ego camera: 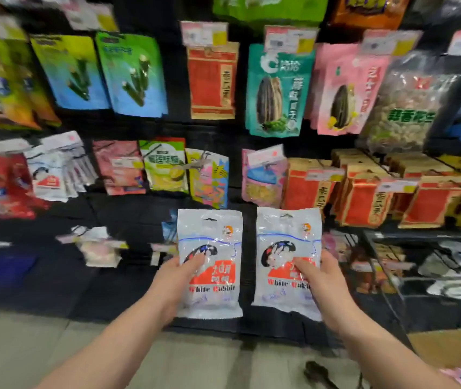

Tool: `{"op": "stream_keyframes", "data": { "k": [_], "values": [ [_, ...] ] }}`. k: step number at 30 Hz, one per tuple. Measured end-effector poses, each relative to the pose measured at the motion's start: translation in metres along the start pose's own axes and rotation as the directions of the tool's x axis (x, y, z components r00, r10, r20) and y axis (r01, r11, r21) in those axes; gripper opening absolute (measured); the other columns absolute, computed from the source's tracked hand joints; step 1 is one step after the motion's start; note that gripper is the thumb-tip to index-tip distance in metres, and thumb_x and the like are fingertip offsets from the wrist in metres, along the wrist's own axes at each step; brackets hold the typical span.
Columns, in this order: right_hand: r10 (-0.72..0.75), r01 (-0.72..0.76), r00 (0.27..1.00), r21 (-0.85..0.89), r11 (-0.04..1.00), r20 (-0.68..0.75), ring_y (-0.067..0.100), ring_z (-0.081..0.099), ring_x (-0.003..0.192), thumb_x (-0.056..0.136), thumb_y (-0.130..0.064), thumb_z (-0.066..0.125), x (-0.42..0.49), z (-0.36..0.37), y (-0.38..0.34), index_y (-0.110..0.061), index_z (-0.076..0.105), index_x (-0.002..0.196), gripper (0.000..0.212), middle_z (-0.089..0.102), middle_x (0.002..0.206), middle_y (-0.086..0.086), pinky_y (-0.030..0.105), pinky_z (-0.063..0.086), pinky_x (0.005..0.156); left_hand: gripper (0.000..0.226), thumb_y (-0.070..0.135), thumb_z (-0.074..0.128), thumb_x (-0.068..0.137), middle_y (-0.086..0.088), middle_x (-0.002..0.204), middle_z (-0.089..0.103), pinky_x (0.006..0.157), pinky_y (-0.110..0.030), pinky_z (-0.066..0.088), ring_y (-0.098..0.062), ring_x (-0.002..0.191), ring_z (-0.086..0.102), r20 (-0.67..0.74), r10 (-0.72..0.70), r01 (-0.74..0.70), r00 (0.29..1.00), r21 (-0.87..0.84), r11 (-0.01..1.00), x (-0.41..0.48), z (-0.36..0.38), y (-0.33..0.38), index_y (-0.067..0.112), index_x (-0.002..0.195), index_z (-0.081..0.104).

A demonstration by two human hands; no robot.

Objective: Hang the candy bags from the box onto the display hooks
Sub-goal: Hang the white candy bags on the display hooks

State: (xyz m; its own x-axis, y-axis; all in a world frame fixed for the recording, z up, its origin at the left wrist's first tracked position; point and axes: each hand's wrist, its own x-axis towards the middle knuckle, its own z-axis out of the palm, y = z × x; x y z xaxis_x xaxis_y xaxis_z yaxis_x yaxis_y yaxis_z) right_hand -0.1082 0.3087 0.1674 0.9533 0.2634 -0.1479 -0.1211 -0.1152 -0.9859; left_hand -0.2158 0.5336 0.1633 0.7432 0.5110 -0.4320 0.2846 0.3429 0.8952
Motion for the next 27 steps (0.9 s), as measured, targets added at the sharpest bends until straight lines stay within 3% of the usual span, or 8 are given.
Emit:
{"op": "stream_keyframes", "data": {
  "k": [4, 14, 18, 22, 27],
  "values": [
    [0.006, -0.001, 0.99, -0.036, 0.999, 0.14, 0.024, 0.071, 0.084, 0.089, -0.009, 0.059, -0.008, 0.107, -0.008, -0.01, 0.059, 0.106, 0.017, 0.072, 0.097, 0.011, 0.039, 0.057, 0.075, 0.021, 0.02, 0.062, 0.092, -0.017, 0.087, 0.076, 0.052, -0.03, 0.056, -0.027, 0.072, 0.072, -0.173, 0.058, -0.067, 0.983, -0.049, 0.997, -0.017, -0.104, 0.008, 0.004, 0.106, 0.066],
    [0.004, 0.062, 0.905, -0.142, 0.988, 0.426, 0.024, 0.071, 0.081, 0.091, -0.029, 0.06, -0.006, 0.298, -0.024, -0.016, 0.058, 0.097, 0.014, 0.073, 0.09, 0.009, 0.046, 0.058, 0.08, 0.022, 0.022, 0.062, 0.092, -0.016, 0.085, 0.076, 0.053, -0.031, 0.056, -0.026, 0.067, 0.073, -0.452, 0.018, -0.127, 0.892, -0.212, 0.969, -0.03, -0.258, -0.002, 0.004, 0.103, 0.066],
    [-0.003, 0.098, 0.872, -0.168, 0.981, 0.489, 0.027, 0.072, 0.078, 0.091, -0.038, 0.058, 0.009, 0.374, -0.023, -0.008, 0.065, 0.091, 0.03, 0.074, 0.083, 0.011, 0.048, 0.057, 0.08, 0.017, 0.022, 0.06, 0.093, -0.009, 0.072, 0.075, 0.047, -0.026, 0.053, -0.018, 0.056, 0.07, -0.536, 0.021, -0.15, 0.844, -0.197, 0.969, -0.023, -0.309, 0.007, 0.007, 0.099, 0.066],
    [0.062, 0.018, 0.828, -0.138, 0.99, 0.557, 0.026, 0.072, 0.079, 0.095, -0.029, 0.055, 0.031, 0.452, -0.026, -0.007, 0.064, 0.091, 0.024, 0.074, 0.086, 0.013, 0.04, 0.058, 0.074, 0.025, 0.021, 0.058, 0.094, -0.014, 0.081, 0.076, 0.053, -0.029, 0.055, -0.024, 0.067, 0.074, -0.608, 0.031, -0.167, 0.793, -0.168, 0.971, -0.004, -0.361, 0.032, 0.002, 0.108, 0.066],
    [0.078, -0.007, 0.788, -0.118, 0.993, 0.611, 0.019, 0.071, 0.078, 0.098, -0.025, 0.05, 0.072, 0.529, -0.04, -0.013, 0.062, 0.099, 0.017, 0.073, 0.091, 0.007, 0.029, 0.055, 0.061, 0.016, 0.018, 0.058, 0.094, -0.008, 0.063, 0.074, 0.044, -0.027, 0.053, -0.02, 0.051, 0.07, -0.671, 0.019, -0.166, 0.741, -0.156, 0.974, 0.042, -0.408, 0.075, 0.004, 0.093, 0.066]
  ]
}}
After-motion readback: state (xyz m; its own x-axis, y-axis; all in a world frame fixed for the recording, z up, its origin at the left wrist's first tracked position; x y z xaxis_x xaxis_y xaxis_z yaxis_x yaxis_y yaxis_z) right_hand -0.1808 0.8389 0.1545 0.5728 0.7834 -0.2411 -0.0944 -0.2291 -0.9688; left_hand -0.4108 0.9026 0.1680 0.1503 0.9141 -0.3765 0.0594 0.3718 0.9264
